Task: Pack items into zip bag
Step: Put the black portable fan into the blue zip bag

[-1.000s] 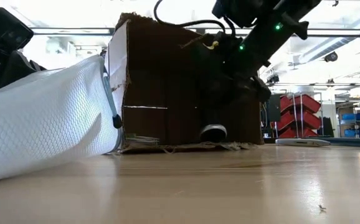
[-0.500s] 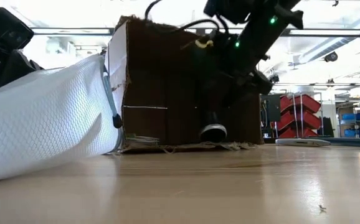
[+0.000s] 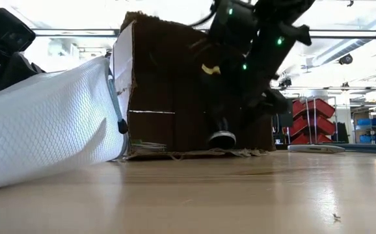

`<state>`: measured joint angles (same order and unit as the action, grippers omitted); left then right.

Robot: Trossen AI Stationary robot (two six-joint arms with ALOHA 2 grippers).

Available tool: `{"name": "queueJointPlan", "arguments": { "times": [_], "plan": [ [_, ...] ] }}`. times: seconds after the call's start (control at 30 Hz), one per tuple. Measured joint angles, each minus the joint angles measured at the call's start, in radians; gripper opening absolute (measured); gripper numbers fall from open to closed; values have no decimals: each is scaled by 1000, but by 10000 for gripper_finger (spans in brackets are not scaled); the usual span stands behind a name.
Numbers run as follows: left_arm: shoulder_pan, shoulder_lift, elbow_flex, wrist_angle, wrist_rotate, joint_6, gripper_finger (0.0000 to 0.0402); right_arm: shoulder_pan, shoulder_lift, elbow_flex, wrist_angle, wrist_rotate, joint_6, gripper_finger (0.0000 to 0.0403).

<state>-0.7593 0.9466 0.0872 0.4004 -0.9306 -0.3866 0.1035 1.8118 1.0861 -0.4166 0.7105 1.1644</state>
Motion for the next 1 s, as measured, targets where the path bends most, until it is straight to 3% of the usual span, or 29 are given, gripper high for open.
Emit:
{"name": "queueJointPlan", "arguments": {
  "times": [0.2,0.73,0.87,1.0],
  "plan": [
    [0,0,0,2,0,0,0,-20,25,3,28,23,32,356],
    [0,2,0,3,-1,0,0,-103,84,2,99,19,-162,352],
    [0,2,0,4,-1,0,0,-103,87,2,113,45,-172,323],
    [0,2,0,3,-4,24,0,-102,87,2,111,27,-174,262]
  ]
}}
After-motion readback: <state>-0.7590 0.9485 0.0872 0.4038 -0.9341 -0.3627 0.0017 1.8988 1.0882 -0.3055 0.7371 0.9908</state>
